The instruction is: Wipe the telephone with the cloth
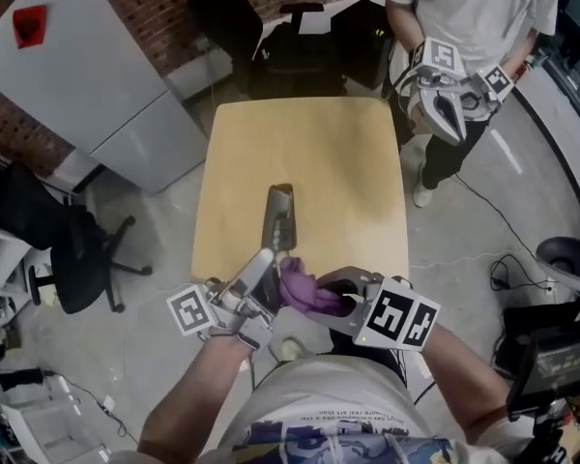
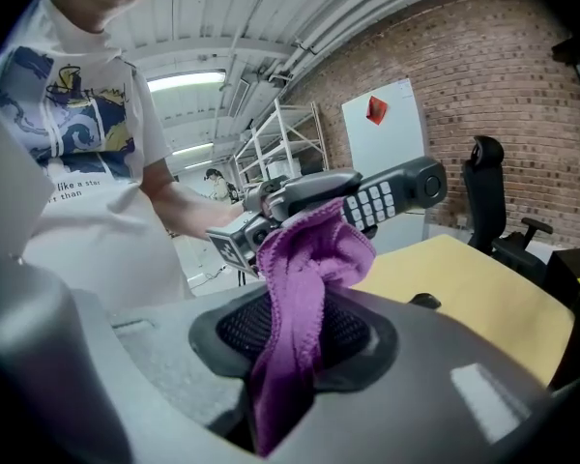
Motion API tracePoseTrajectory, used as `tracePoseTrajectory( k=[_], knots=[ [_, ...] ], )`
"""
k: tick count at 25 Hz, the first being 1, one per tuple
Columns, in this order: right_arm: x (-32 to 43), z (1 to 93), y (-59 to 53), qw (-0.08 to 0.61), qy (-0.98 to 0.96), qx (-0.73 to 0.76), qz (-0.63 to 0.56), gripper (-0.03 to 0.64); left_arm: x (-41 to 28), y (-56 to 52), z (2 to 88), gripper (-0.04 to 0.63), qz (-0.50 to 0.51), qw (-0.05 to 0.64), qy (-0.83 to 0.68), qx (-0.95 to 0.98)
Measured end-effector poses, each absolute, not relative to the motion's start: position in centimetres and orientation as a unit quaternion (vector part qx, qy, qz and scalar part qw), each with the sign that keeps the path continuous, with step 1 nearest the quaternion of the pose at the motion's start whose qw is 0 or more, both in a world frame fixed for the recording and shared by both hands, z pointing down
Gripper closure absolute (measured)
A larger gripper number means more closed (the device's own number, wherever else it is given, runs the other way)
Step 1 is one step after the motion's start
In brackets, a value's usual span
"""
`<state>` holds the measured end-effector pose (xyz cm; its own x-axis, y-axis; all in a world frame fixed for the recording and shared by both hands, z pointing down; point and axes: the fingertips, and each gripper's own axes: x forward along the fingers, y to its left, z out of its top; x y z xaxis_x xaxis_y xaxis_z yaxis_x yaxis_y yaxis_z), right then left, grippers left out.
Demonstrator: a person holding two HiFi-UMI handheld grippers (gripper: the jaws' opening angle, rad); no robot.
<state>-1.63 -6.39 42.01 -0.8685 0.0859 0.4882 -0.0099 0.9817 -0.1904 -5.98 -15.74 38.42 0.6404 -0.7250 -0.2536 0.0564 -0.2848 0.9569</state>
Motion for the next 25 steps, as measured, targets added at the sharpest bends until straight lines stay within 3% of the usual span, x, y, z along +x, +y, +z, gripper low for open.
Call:
tracePoseTrajectory(
  k=[11,25],
  knots=[
    [-1.0,41.9,-12.7,0.253,-0.962,0.051,0.087,0.505,-5.1,-15.8,38.5,0.342,-0.347,0.555,-0.220,0.723],
    [-2.0,43.2,-8.5,0.275,-0.956,-0.009,0.099,0.505,-5.9,-18.0,38.1,0.342,-0.360,0.548,-0.227,0.720]
  ],
)
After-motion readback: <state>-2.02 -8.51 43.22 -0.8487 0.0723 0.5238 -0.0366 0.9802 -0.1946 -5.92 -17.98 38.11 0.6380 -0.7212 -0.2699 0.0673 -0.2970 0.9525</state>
